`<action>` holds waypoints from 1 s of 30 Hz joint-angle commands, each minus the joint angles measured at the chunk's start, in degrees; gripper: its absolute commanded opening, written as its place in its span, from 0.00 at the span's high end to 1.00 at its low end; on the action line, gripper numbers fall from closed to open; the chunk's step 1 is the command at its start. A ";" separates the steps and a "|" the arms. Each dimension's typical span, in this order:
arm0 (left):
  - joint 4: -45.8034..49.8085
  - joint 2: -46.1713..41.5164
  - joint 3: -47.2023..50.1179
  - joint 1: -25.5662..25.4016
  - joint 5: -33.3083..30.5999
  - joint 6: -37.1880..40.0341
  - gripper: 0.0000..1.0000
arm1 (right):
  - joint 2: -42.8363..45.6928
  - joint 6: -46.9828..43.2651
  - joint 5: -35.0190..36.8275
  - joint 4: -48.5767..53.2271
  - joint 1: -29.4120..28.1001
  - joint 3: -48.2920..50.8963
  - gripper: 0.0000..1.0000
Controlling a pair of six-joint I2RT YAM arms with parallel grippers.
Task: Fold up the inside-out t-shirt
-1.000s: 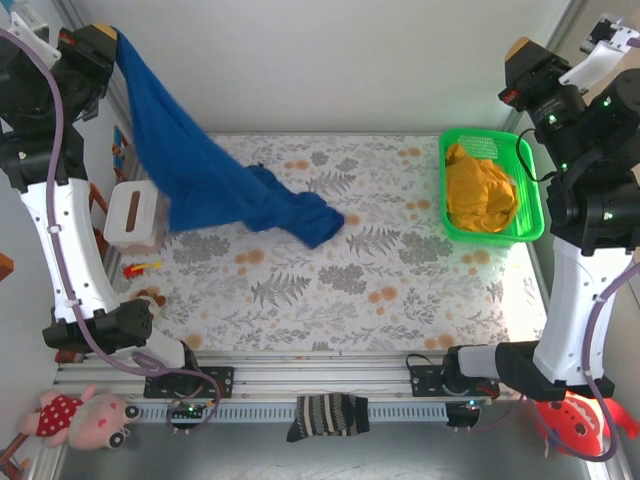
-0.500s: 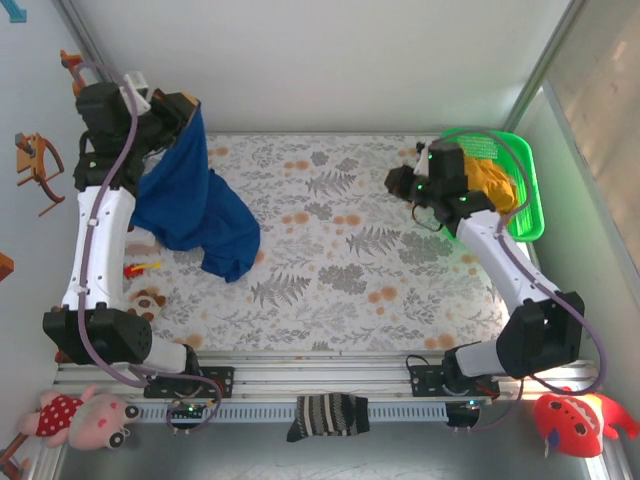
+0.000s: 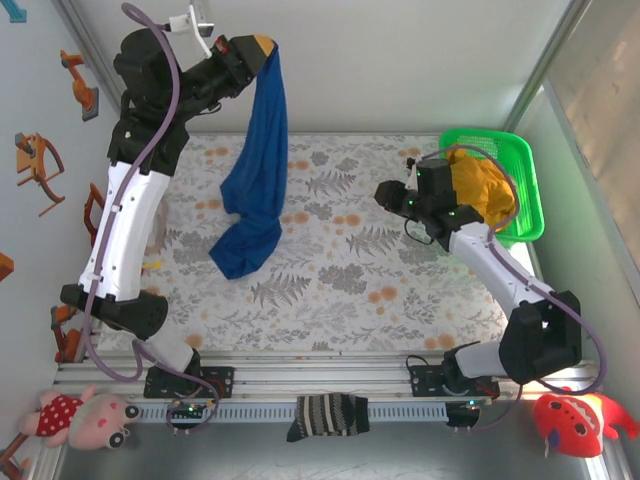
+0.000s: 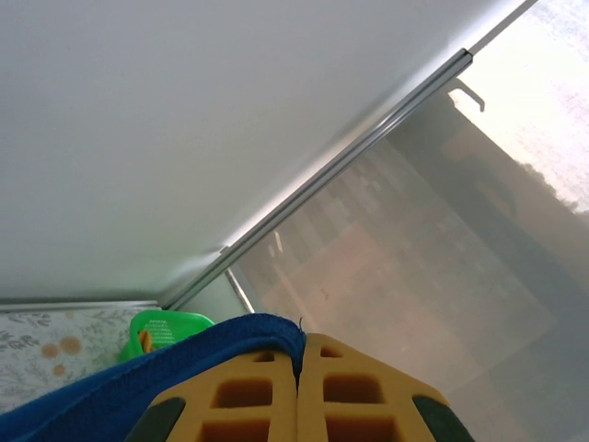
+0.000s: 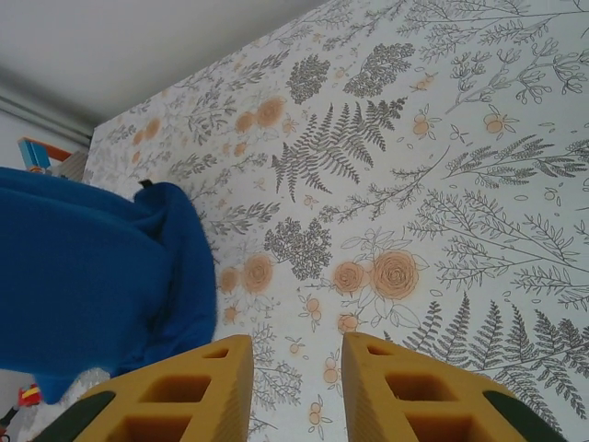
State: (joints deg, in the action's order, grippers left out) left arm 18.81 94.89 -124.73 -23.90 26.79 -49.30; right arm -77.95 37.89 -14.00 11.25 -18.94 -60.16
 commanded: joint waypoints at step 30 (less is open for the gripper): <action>2.50 10.86 20.82 5.04 -5.50 4.56 1.00 | -32.53 10.04 11.58 -4.61 -26.28 -16.67 0.44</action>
State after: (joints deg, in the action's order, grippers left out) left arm 21.47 107.42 -102.74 -19.14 20.80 -45.78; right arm -108.62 44.14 -4.95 6.52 -44.60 -74.59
